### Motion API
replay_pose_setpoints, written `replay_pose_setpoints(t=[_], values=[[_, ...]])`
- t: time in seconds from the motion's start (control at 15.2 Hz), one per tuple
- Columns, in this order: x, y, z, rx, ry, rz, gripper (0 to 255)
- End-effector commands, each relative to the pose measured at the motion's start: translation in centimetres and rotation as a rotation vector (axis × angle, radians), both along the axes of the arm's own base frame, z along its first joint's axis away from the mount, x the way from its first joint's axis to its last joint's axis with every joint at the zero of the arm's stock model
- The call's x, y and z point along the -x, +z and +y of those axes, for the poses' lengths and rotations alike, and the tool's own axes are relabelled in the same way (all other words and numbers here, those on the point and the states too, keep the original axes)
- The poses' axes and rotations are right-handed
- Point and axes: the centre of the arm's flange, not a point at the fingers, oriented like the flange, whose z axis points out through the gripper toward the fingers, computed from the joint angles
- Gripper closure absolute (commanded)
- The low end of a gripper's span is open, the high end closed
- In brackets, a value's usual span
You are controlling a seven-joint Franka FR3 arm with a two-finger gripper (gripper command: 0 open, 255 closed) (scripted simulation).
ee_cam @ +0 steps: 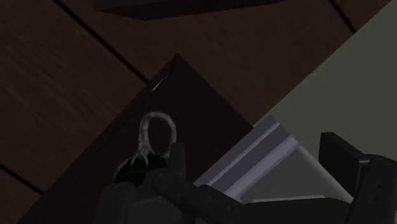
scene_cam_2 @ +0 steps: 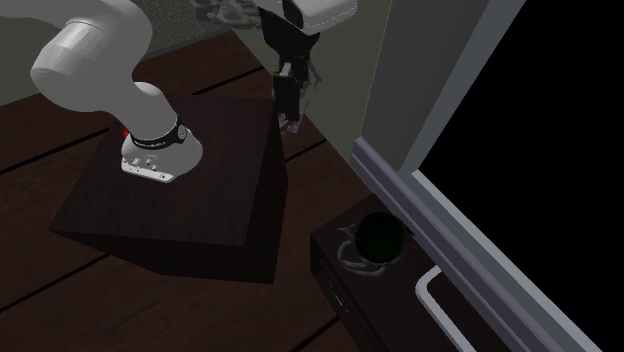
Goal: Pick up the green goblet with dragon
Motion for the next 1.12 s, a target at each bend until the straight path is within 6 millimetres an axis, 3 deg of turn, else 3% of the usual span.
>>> replay_pose_setpoints(t=[0.0, 1.06], values=[[-1.2, -2.3, -1.3, 0.007, 0.000, -0.001, 0], [-11.0, -17.7, -11.3, 0.053, -0.004, 0.005, 0]])
